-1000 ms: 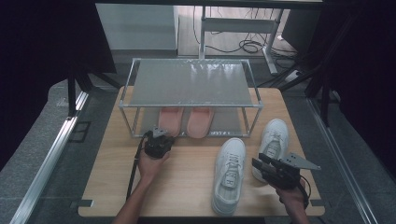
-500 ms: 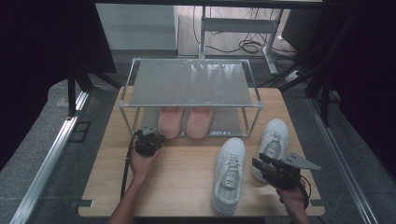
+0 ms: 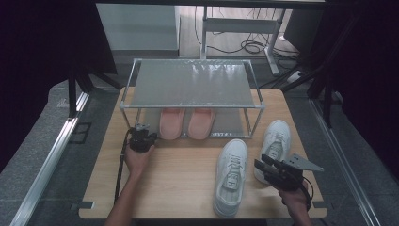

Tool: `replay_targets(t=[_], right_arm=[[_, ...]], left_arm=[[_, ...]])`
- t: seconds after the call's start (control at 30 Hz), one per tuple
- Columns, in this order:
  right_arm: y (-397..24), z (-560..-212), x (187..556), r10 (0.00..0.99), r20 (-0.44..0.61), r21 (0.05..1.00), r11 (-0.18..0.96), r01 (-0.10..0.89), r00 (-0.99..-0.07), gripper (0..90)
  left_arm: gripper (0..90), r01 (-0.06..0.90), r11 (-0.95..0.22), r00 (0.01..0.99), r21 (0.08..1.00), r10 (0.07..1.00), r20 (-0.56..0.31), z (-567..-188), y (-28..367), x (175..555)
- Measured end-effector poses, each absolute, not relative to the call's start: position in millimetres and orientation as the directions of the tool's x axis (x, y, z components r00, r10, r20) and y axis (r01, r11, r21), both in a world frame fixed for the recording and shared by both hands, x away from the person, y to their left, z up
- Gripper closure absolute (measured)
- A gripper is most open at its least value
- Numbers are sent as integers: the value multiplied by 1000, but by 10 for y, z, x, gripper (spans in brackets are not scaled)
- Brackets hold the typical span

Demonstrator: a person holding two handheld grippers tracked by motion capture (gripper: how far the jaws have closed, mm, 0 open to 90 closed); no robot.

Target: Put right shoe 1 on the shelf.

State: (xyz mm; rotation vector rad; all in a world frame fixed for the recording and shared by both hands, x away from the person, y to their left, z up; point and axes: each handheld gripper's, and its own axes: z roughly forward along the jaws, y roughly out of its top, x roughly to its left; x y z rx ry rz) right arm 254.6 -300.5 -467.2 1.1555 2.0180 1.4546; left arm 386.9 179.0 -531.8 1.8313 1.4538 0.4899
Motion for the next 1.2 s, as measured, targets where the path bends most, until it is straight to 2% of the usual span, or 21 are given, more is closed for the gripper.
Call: replay_targets(t=[0.6,1.2], right_arm=[[-3002,-4690,2555,801,143,911,123,393,-582,586],[-3006,-4696,2560,802,147,910,121,397,-579,586]], left_arm=[[891,665,-114,335,738,928,-159,-5322,1504,3954],[890,667,-120,351,735,921,-169,-5318,1422,3961]])
